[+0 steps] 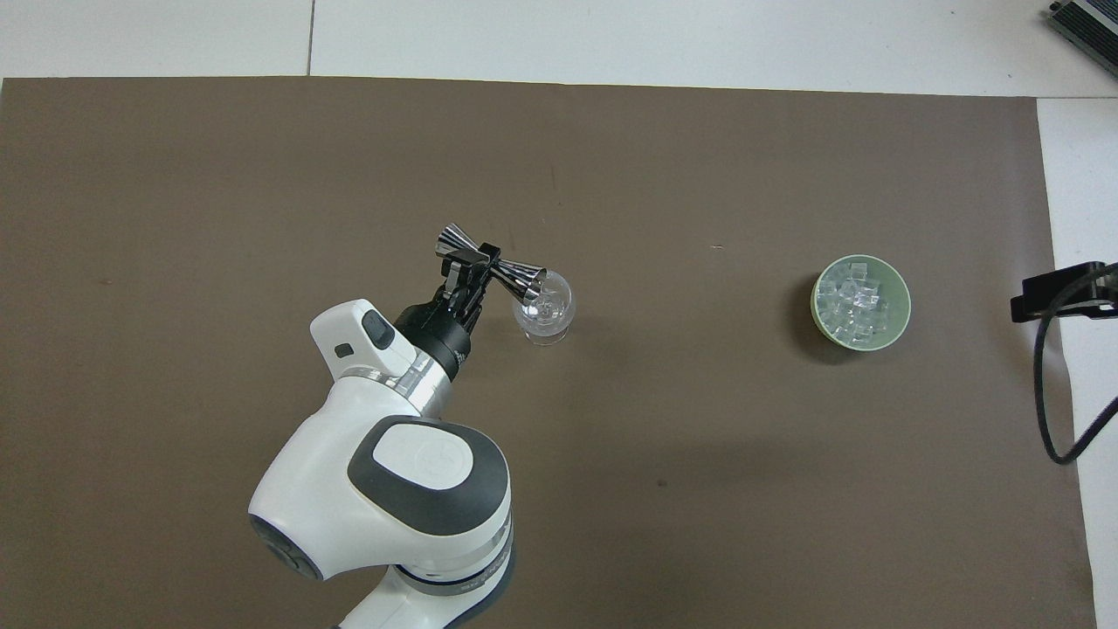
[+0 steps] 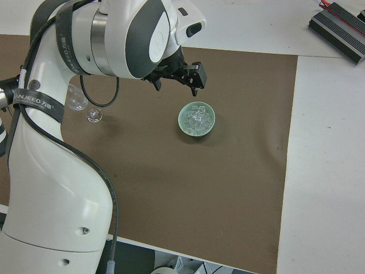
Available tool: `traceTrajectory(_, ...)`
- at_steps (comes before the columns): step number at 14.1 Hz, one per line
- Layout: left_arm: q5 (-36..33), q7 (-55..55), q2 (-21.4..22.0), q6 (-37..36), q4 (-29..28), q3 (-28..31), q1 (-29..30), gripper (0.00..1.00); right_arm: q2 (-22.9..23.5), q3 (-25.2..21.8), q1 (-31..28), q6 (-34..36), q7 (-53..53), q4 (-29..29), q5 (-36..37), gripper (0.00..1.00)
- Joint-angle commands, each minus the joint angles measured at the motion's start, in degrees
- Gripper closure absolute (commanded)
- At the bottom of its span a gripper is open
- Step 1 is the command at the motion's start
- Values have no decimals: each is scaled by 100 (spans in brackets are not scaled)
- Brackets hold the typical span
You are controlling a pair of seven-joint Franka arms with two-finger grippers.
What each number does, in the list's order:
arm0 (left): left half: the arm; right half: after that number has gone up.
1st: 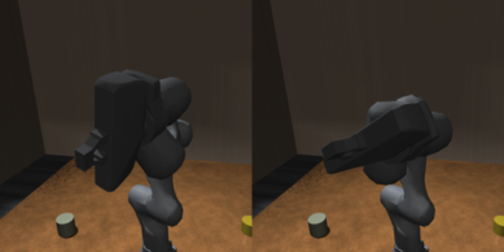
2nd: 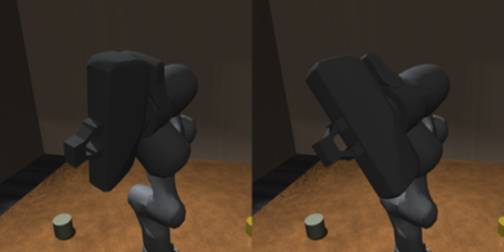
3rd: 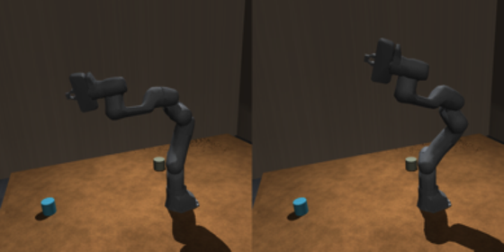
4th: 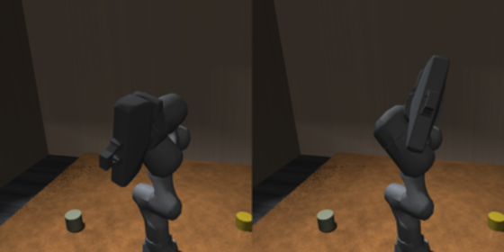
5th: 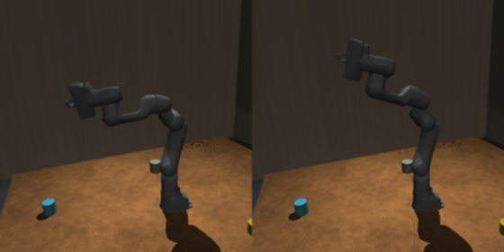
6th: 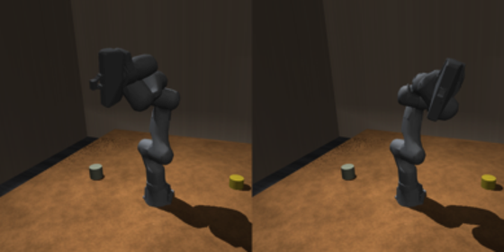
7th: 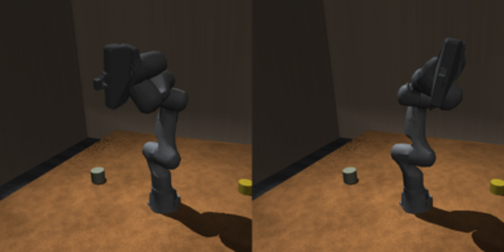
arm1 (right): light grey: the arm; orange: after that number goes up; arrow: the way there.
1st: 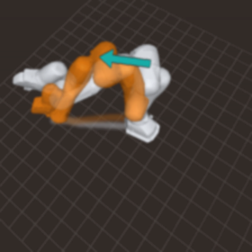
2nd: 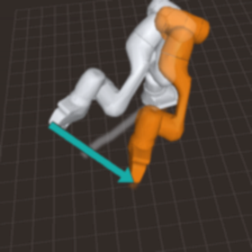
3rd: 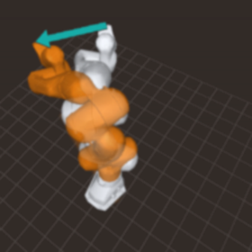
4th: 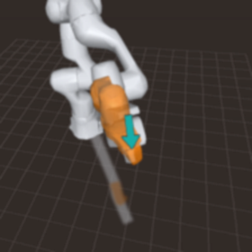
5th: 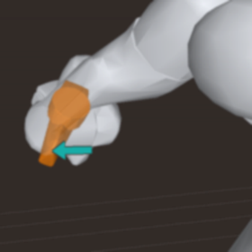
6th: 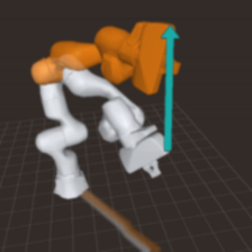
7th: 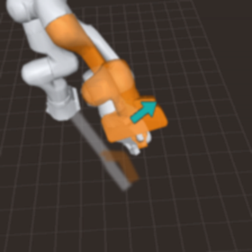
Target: Pour wine and add ice with both arms
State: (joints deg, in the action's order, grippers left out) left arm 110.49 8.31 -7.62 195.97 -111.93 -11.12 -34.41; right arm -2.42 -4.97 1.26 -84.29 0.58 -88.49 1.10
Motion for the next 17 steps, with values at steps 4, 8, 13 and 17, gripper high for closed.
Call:
traceTrajectory(4, -177, 206, -117, 222, 145, 75, -136, 100, -119, 13, -12, -44, 21, -134, -57, 0)
traceTrajectory(8, -177, 425, -161, 328, 242, 75, -145, 100, -128, 13, -12, -35, 21, -143, -57, 0)
traceTrajectory(13, -423, 479, -196, 372, 304, 75, -224, 100, -119, 13, -12, -43, 21, -143, -57, 0)
traceTrajectory(17, -511, 689, -205, 442, 312, 75, -277, 100, -101, 31, 50, -44, 39, -116, -57, 0)
